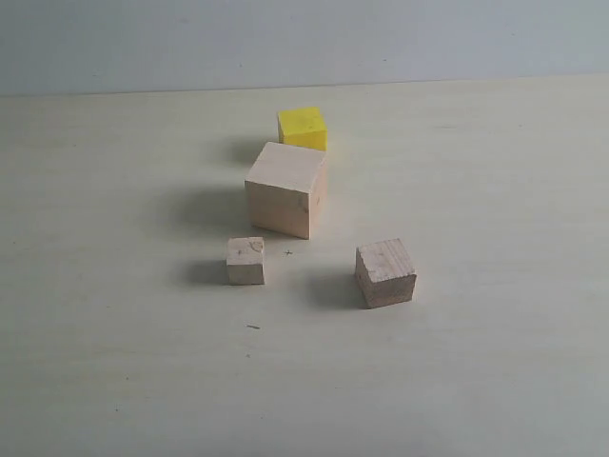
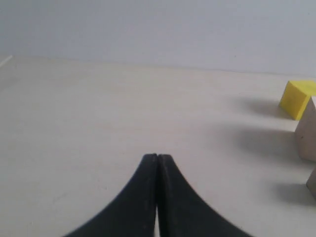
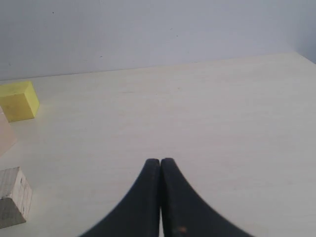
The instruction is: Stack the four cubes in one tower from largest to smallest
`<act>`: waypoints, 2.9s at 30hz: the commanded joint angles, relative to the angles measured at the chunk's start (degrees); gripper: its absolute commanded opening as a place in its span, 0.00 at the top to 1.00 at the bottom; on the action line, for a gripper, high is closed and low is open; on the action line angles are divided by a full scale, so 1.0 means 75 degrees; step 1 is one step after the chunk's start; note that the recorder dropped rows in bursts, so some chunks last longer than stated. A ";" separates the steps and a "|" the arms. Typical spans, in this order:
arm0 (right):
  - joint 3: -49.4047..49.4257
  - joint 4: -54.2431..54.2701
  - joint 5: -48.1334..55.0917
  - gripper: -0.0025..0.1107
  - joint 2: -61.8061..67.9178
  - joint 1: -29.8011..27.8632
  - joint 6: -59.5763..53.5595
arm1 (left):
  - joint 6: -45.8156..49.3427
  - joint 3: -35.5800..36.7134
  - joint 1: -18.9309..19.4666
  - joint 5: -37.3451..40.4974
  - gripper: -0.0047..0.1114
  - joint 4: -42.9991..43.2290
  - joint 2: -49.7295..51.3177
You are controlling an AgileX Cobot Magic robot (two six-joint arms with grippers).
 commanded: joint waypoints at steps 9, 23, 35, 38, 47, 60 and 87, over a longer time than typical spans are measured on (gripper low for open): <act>0.0017 0.0013 -0.3045 0.98 -0.0053 0.0012 -0.0054 | 0.0349 0.0022 -0.0046 -0.1756 0.95 0.0026 -0.0039; 0.0017 0.0048 -0.5469 0.98 -0.0053 0.0012 0.0025 | 0.0291 0.0022 -0.0046 -0.2428 0.95 -0.0066 -0.0039; -0.2150 0.0683 -0.4556 0.98 0.0703 0.0012 0.1025 | -0.0682 -0.2254 -0.0040 -0.2705 0.95 -0.0347 0.1144; -0.2966 0.0683 -0.3983 0.98 0.1474 0.0064 0.1217 | -0.0682 -0.3292 -0.0040 -0.1918 0.95 -0.0347 0.2246; -0.4342 0.0683 -0.2798 0.98 0.3864 0.1709 0.1551 | -0.0273 -0.5695 -0.1081 -0.0253 0.95 -0.0873 0.5405; -0.4567 0.2060 0.1368 0.98 0.7272 0.3217 0.1551 | 0.1644 -0.6706 -0.3642 0.1770 0.95 -0.2272 0.8430; -0.4567 0.2727 0.0677 0.98 0.7859 0.3217 0.1551 | 0.1644 -0.6789 -0.3642 0.0132 0.43 -0.2945 1.0759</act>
